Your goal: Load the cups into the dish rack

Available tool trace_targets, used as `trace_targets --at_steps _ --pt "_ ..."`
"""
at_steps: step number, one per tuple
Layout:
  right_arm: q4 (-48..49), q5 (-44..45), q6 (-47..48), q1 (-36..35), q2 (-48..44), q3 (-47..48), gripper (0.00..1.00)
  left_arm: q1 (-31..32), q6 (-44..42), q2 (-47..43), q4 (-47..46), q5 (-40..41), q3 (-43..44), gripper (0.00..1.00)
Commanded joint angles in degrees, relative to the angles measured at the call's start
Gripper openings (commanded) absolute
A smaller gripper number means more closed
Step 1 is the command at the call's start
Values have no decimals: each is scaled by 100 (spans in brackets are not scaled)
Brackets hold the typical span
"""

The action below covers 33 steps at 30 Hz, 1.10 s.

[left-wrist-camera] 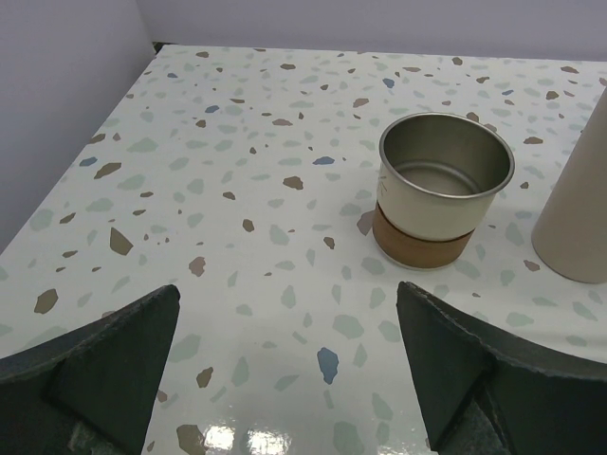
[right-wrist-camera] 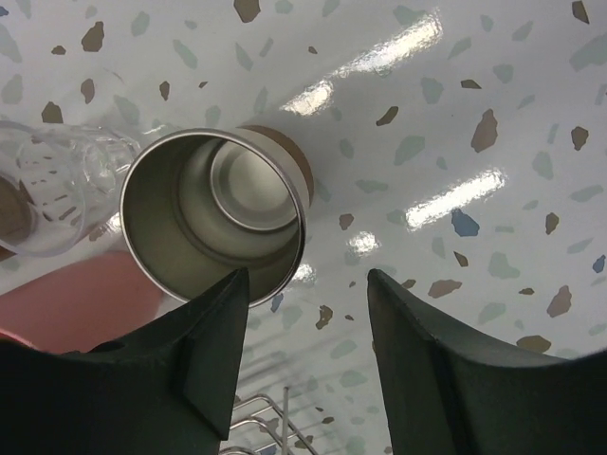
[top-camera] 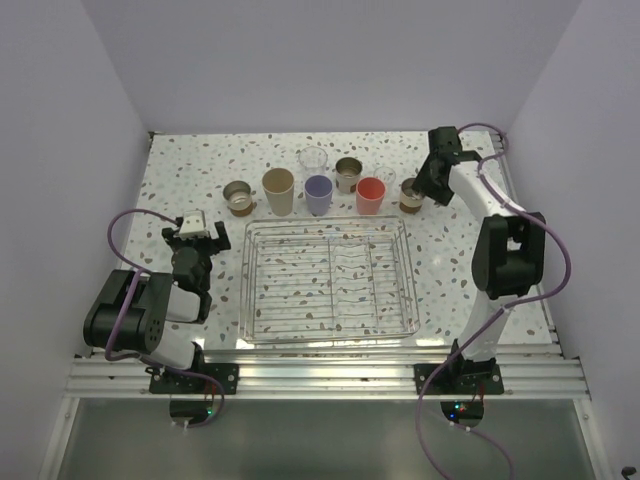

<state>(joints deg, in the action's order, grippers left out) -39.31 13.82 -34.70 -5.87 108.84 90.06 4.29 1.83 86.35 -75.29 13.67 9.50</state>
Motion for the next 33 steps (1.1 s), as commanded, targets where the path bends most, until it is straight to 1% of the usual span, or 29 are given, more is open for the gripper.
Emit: trace_targets --at_steps 1,2,4,7,9,11,13,16,18,20,23,26,27,28,29,30,32,33 --pt "151 -99 -265 42 146 108 56 1 -139 14 -329 48 -27 100" --pt "169 -108 -257 42 199 117 54 1 -139 23 -338 48 -18 100" --pt "187 -108 -292 59 348 143 48 1 -139 14 -338 48 -18 100" --pt "152 -99 -309 51 506 222 41 1 -139 23 -338 48 -18 100" --pt "143 -82 -292 51 568 266 40 1 -139 23 -338 48 -27 100" --pt "99 -143 -266 77 682 362 33 1 -139 23 -338 48 -27 100" --pt "-15 -152 -230 86 761 450 29 1 -139 14 -338 48 -27 100" --pt "-77 -196 -160 95 876 635 20 1 -139 23 -338 48 -18 100" --pt "-277 -240 -116 103 999 889 8 1 -139 23 -338 48 -18 100" --pt "-436 -275 -72 112 1060 1196 1 1 -139 23 -346 48 -27 100" --pt "-709 -205 -28 104 1070 1487 0 -8 -121 -30 -171 30 26 100" --pt "-938 -108 -72 112 982 1646 0 1 -156 14 -372 91 -35 100" --pt "-999 -73 -116 112 921 1681 0 1 -147 -91 -260 196 34 100" --pt "-1043 5 -125 121 903 1716 0 -8 -78 -231 20 415 130 100" --pt "-1105 76 -142 121 894 1830 0 1 45 -380 797 539 271 100" --pt "-1253 146 -160 121 911 1909 0 1 81 -643 1214 662 594 100" --pt "-1395 436 -151 121 894 2154 0 1 116 -881 1979 733 842 100" --pt "-1500 533 -117 130 885 2234 0 1 160 -1126 2148 725 982 100"
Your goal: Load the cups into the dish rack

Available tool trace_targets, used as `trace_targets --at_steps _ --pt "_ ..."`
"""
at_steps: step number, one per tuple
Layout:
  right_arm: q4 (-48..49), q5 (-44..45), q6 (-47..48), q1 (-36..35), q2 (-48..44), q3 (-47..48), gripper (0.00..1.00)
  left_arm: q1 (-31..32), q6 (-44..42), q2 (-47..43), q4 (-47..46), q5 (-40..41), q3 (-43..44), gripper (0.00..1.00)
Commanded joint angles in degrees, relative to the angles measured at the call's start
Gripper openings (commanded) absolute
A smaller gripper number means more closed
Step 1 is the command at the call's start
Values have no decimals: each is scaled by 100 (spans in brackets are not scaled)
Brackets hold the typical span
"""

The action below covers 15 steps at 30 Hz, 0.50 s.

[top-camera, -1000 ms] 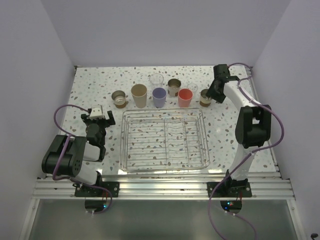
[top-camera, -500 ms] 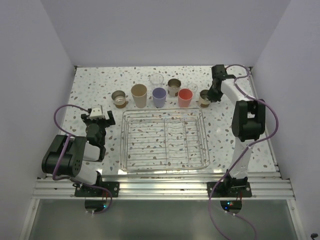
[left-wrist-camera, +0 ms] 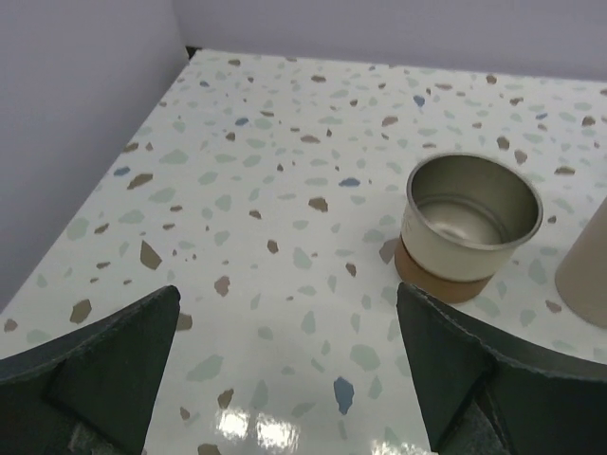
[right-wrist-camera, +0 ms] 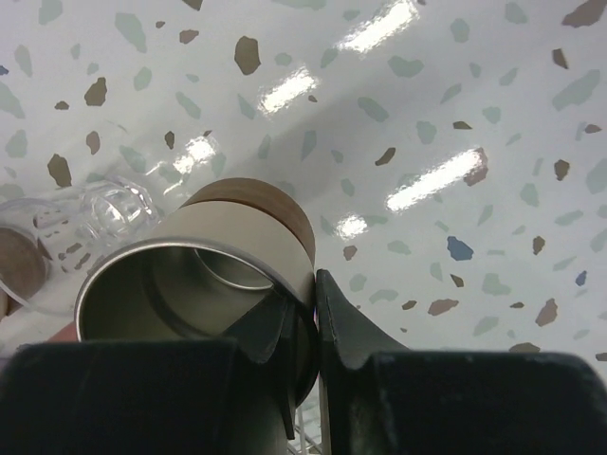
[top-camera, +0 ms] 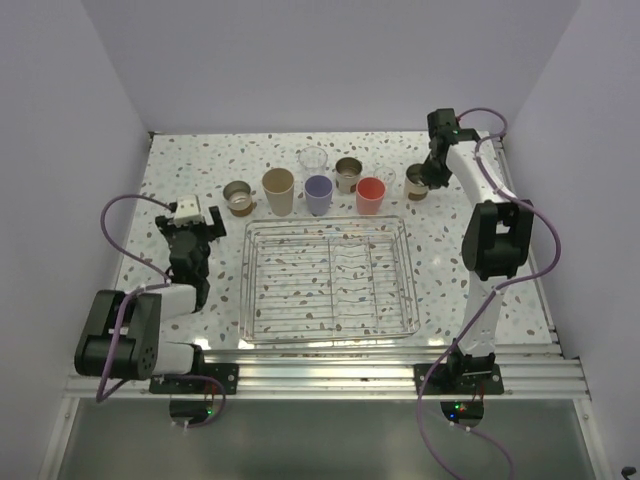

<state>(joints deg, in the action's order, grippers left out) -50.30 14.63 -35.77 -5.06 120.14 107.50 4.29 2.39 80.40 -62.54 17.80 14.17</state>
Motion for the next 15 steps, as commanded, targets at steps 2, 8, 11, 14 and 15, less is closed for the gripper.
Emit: trace_targets --at_steps 2,8,11,14,15 --pt "-567 758 -9 75 -280 744 0 1 461 -840 1713 373 700 100" --pt "-787 534 -70 102 -360 1632 0 -8 1235 -1255 5076 470 2420 100" --pt "-806 147 -307 75 -316 2291 0 -25 1334 -966 6242 5 3704 100" --pt "-2 -705 -483 14 -499 2250 0 -60 1395 -1061 6500 -732 4434 100" --pt "377 -1360 -553 -47 -770 2083 0 -69 1404 -1035 6570 -1195 4871 100"
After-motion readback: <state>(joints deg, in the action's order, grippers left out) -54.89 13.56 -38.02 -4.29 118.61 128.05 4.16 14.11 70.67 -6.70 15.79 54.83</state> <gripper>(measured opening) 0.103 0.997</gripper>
